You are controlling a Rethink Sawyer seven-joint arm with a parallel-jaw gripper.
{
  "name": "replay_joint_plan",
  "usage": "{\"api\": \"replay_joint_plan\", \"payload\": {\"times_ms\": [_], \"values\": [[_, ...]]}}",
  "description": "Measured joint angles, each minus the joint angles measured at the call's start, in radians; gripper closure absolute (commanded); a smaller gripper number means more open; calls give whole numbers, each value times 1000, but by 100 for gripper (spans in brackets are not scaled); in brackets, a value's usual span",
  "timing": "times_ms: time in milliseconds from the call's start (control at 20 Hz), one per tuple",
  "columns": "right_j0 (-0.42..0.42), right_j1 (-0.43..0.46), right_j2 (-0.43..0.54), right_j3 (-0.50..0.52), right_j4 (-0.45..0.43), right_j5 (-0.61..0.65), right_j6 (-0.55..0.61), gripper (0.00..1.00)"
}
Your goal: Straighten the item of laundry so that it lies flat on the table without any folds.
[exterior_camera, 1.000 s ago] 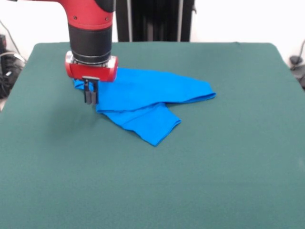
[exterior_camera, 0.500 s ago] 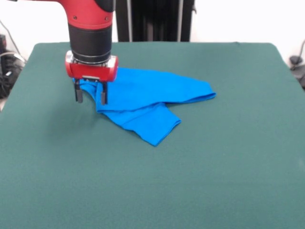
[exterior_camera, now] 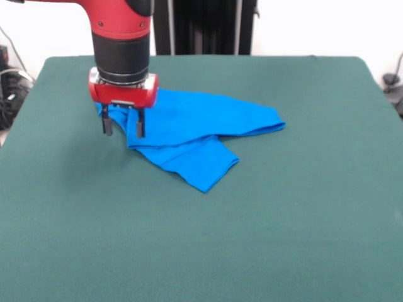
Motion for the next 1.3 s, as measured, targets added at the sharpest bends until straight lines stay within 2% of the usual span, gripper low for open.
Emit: {"api": "replay_joint_plan", "payload": {"times_ms": [950, 1000, 1300], "values": [[34, 59, -38, 0, 1, -69, 0, 0], [35, 60, -39, 1, 8, -79, 0, 100], [44, 59, -43, 4, 15, -84, 0, 100]]}}
